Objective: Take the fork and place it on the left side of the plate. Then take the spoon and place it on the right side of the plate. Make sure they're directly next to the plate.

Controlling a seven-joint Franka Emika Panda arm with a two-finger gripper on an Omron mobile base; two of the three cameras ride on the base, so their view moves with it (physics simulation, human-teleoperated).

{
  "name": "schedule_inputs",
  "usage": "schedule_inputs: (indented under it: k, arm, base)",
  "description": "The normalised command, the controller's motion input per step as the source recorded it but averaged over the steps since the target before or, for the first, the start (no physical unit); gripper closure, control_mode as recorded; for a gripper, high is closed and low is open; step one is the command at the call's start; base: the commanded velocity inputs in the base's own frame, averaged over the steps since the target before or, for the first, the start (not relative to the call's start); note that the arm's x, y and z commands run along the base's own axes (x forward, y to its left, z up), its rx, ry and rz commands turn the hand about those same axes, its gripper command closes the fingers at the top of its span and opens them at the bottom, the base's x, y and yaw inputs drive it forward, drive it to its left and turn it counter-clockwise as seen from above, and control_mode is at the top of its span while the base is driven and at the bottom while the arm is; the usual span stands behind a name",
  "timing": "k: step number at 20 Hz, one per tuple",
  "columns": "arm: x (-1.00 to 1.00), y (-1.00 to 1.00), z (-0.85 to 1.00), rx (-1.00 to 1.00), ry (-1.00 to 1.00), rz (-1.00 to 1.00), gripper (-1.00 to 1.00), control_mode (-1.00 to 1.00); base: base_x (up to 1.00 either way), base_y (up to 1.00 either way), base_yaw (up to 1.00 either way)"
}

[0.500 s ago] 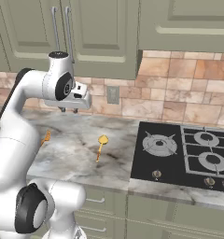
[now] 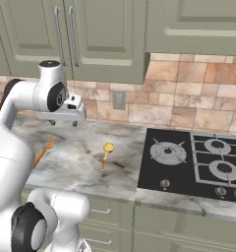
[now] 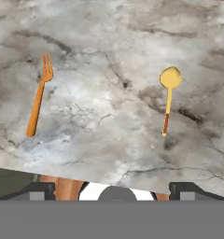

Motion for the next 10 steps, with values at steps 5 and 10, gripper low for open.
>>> schedule_inputs:
  k: [5, 10]
  arm:
    - [-0.09, 0.69, -0.46, 0.00, 0.00, 0.00, -1.00, -1.00]
    - [0.16, 0.71, -0.58, -0.01, 0.05, -0.05, -1.00, -1.00]
  base:
    - [0.00, 0.00, 0.00]
    - [0.00, 0.00, 0.00]
